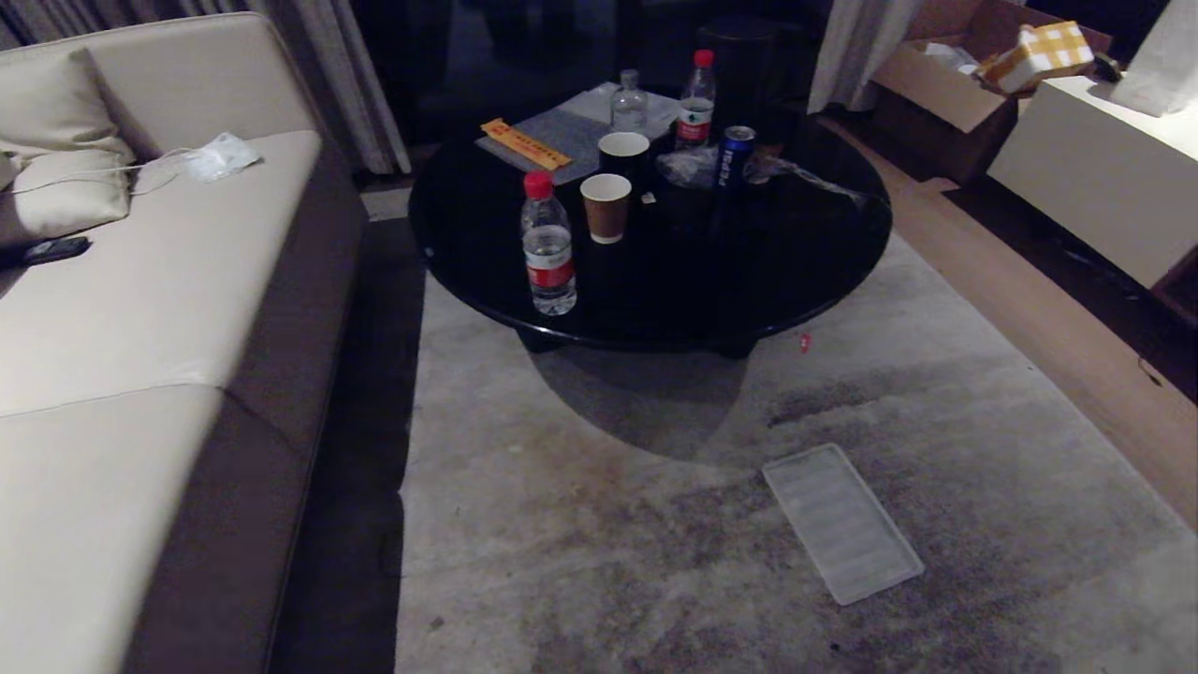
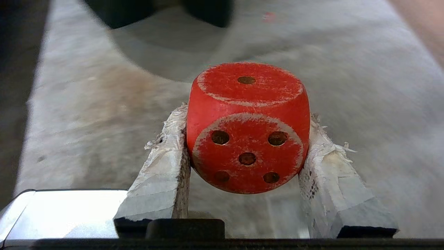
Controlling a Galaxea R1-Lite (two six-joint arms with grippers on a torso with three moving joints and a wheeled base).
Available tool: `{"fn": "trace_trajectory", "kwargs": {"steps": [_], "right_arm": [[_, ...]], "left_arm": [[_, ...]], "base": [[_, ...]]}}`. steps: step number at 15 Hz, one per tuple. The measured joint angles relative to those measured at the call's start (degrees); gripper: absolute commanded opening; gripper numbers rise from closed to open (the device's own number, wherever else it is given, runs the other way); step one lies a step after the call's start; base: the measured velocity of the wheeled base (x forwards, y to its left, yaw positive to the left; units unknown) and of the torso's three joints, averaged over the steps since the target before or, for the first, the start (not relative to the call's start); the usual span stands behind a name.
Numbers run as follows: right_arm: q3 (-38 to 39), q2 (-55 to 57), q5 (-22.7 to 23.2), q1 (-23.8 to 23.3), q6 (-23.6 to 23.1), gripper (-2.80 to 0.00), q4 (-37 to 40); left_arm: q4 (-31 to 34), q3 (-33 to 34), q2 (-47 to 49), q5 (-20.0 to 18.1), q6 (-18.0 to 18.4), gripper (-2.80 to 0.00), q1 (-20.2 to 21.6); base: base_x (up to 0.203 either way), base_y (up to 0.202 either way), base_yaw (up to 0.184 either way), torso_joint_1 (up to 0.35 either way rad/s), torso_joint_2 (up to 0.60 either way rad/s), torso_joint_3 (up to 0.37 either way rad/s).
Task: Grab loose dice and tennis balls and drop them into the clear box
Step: Put the toys in the box
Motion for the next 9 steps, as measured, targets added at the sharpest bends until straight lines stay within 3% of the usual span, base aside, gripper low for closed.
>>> {"fn": "trace_trajectory", "kwargs": {"steps": [9], "right_arm": [[0.0,0.0,0.0,0.0,0.0,-2.80,0.0]], "left_arm": [[0.0,0.0,0.0,0.0,0.0,-2.80,0.0]], "base": [[0.001,0.011,-0.162,0.002,0.00,0.002]]}}
